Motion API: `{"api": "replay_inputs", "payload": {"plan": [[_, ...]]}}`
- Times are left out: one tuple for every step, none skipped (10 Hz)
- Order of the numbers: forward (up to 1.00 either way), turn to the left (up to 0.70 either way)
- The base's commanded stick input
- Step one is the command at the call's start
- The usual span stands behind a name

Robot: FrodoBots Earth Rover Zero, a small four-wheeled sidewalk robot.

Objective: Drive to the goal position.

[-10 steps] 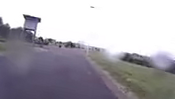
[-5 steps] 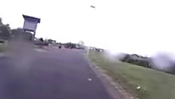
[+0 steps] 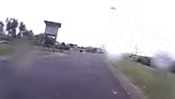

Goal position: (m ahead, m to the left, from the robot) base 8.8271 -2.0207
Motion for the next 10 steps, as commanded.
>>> {"api": "replay_inputs", "payload": {"plan": [[1.0,0.0],[1.0,0.0],[1.0,0.0],[1.0,0.0],[1.0,0.0],[1.0,0.0],[1.0,0.0],[1.0,-0.04],[1.0,-0.1],[1.0,-0.3]]}}
